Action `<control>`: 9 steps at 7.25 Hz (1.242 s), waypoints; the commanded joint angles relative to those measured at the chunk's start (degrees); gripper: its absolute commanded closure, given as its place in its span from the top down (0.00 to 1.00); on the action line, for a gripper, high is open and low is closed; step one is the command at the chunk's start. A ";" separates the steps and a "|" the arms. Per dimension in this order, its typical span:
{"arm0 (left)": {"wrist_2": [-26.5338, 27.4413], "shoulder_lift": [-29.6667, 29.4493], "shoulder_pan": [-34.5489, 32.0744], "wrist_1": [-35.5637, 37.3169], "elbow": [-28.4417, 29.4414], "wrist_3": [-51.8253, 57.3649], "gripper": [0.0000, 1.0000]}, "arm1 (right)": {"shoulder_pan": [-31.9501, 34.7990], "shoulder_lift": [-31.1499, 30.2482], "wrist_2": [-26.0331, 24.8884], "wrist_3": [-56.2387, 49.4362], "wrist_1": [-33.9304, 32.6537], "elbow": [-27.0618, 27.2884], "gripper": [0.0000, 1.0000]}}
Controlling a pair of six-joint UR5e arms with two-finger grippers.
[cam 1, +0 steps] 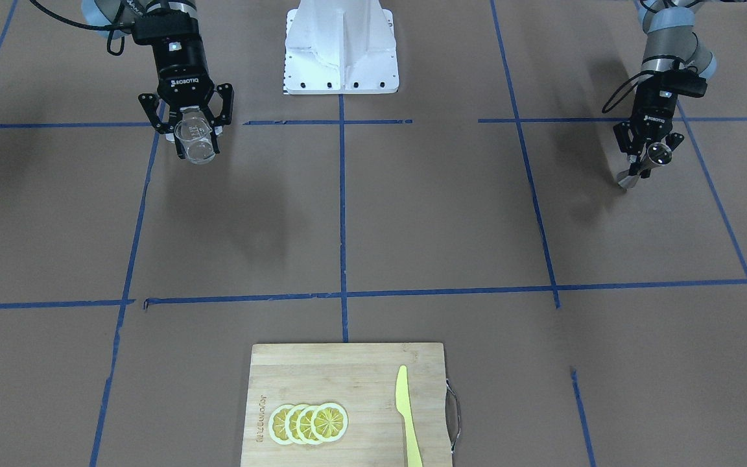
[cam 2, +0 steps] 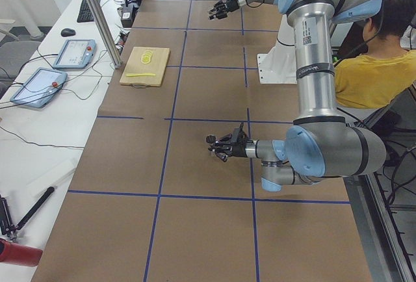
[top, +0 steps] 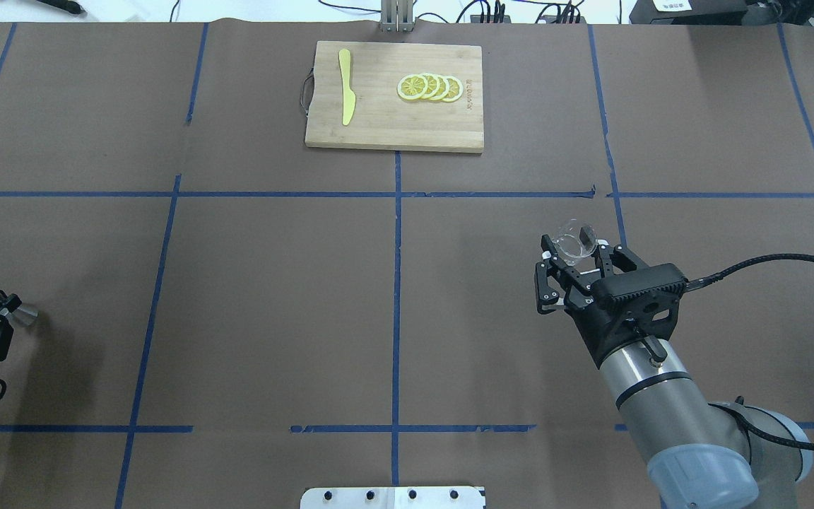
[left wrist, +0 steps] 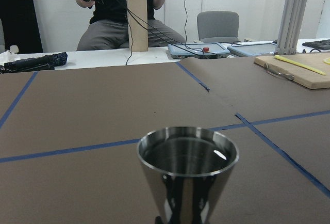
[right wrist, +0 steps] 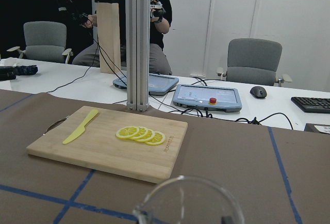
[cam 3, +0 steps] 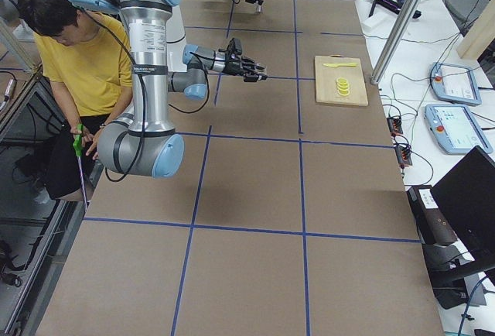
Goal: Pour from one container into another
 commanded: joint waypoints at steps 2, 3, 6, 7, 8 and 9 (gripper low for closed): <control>0.07 -0.03 0.37 0.42 0.21 -0.27 0.00 | 0.00 0.06 0.00 0.00 0.00 0.23 0.00; -0.02 -0.03 0.46 0.51 0.29 -0.27 0.00 | 0.00 0.06 0.00 0.00 0.00 0.23 0.00; -0.20 -0.03 0.81 0.51 0.30 -0.36 0.00 | -0.09 0.06 0.00 0.00 0.00 0.32 0.00; -0.20 -0.11 0.90 0.51 0.30 -0.36 0.00 | 0.00 0.06 0.00 0.00 0.00 0.32 0.00; -0.20 -0.03 0.99 0.51 0.30 -0.36 0.00 | 0.00 0.06 0.00 0.00 0.00 0.24 0.00; -0.28 -0.11 1.16 0.94 0.30 -0.36 0.00 | 0.00 0.06 0.00 0.00 0.00 0.32 0.00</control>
